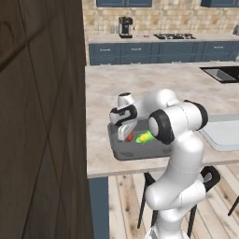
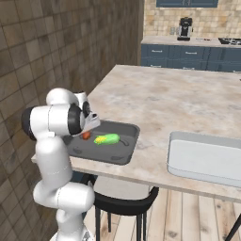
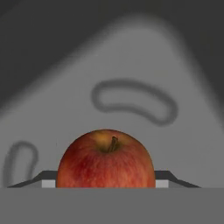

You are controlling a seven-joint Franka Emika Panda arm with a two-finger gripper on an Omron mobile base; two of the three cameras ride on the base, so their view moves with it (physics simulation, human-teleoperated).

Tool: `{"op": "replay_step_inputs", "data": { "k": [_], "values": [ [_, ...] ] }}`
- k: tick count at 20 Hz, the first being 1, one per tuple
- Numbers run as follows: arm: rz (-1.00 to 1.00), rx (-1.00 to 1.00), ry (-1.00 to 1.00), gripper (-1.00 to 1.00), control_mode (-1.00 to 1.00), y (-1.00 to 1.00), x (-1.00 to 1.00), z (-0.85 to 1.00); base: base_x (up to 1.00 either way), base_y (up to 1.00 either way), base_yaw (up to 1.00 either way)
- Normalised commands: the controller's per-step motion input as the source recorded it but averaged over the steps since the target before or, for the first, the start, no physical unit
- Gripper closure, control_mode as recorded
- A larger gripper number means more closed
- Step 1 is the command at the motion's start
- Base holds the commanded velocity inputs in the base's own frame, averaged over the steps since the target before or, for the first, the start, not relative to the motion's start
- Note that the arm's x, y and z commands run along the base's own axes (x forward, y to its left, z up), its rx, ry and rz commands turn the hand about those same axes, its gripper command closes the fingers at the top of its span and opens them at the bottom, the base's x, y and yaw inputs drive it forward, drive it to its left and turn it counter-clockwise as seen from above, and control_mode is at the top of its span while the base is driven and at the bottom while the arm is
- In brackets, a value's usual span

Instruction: Place the cold items (apple and corn) from the fridge in one tupperware on the dining counter. Place the warm items (hot dog and kebab skewer) in the stove area in another tupperware.

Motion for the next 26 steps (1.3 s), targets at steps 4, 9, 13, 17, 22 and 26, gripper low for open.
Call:
{"op": "replay_step_inputs", "data": {
  "k": [4,9,13,17,22,26],
  "values": [
    [0.00,0.00,0.00,-1.00,-1.00,0.02,0.21,-0.38,0.00,0.00,0.00],
    [0.00,0.00,-0.01,-1.00,-1.00,-0.01,-0.02,-0.16,0.00,0.00,0.00],
    [0.00,0.00,0.00,-1.00,-1.00,0.00,-0.14,0.00,0.00,0.00,0.00],
    [-0.03,0.00,-0.13,-1.00,-1.00,-0.08,-0.35,0.20,0.00,0.00,0.00],
    [-0.05,0.04,-0.22,-1.00,-1.00,-0.21,-0.49,0.42,0.00,0.00,0.00],
    [-0.09,0.10,-0.28,-1.00,-1.00,-0.25,-0.59,0.51,0.00,0.00,0.00]
  ]
}}
